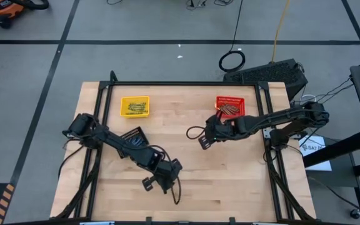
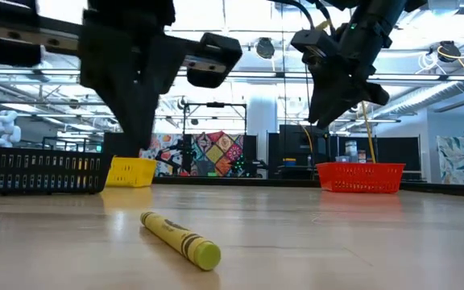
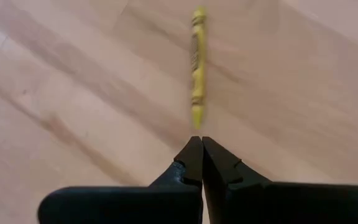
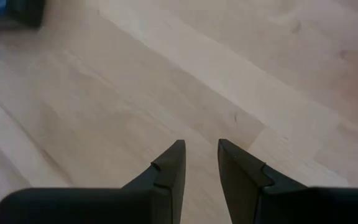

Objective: Sort crayons
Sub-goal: Put the light green crayon into the yellow bin

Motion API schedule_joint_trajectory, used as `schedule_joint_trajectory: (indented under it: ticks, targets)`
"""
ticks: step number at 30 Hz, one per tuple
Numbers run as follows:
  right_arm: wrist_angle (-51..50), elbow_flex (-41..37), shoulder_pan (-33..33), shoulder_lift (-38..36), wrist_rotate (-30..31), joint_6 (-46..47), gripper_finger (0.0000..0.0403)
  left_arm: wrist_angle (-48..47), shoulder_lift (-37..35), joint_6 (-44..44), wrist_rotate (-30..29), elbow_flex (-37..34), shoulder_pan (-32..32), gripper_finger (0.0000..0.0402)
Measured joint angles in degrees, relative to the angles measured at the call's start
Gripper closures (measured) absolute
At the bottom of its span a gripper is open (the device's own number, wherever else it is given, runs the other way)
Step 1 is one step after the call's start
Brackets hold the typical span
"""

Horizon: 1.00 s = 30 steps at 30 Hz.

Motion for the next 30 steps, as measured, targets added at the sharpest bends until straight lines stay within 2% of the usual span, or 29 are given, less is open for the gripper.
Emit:
schedule_joint_trajectory:
  ticks: [6,12,16,21,30]
  targets:
    - [-0.9,0.0,0.0,0.0,0.2,0.6,0.0321,0.4,0.0,0.0,0.3,0.0,-1.8,0.0393]
    - [-0.9,0.0,-0.1,0.0,0.4,0.6,0.0321,1.4,0.0,0.3,0.9,0.0,-3.2,0.0336]
    - [-0.9,0.0,-0.1,0.0,0.5,0.6,0.0321,6.4,0.3,0.9,1.2,0.0,-4.0,0.0308]
    - [-0.9,0.0,-0.1,0.0,0.5,2.0,0.0321,13.8,1.2,3.3,1.6,0.0,-5.7,0.0304]
    - [-0.6,0.0,-0.1,0.0,0.4,2.8,0.0321,16.0,5.2,3.3,1.5,0.0,-4.6,0.0304]
